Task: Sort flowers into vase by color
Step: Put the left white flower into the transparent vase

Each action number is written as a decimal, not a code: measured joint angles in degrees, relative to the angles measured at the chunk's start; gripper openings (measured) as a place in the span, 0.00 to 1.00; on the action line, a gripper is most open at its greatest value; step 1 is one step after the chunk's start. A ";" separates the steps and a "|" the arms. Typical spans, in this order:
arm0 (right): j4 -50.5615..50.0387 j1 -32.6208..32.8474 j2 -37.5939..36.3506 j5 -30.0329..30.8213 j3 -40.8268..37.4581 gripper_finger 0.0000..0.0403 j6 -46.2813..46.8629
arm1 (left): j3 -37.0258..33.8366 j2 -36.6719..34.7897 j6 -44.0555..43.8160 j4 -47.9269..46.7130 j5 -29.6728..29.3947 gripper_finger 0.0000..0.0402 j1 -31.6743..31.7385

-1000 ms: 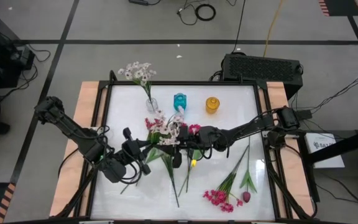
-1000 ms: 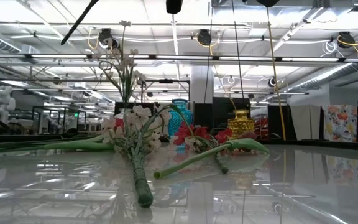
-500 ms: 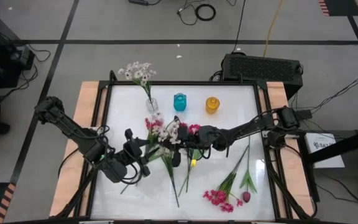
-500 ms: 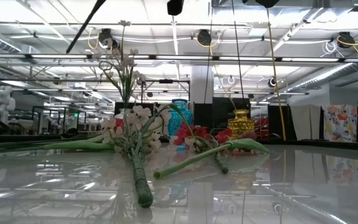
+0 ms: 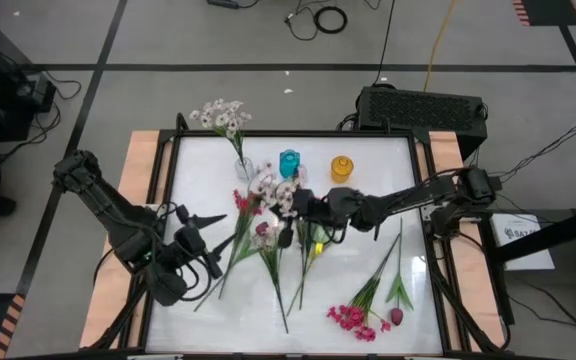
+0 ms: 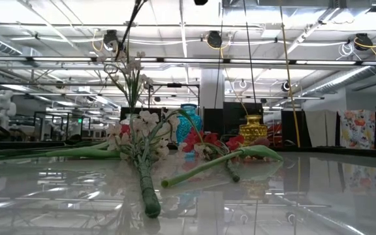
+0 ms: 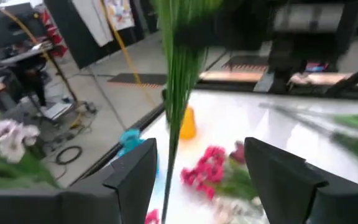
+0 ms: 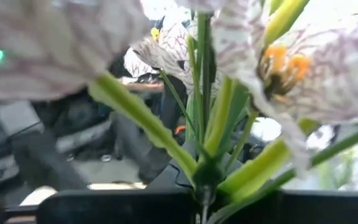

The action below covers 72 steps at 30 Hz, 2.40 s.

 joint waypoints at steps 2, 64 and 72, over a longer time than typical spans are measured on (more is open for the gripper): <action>0.68 -1.54 -0.53 -0.17 0.02 0.01 -2.44 | -1.02 0.08 -6.14 -4.52 0.37 0.62 0.04; -13.16 -16.50 15.75 -6.38 18.80 0.00 -14.94 | -3.40 -4.45 -18.74 -20.17 9.52 0.62 3.13; -13.90 -15.73 15.90 -8.42 18.80 0.00 -10.61 | -3.40 -4.43 -18.77 -20.17 9.30 0.62 3.14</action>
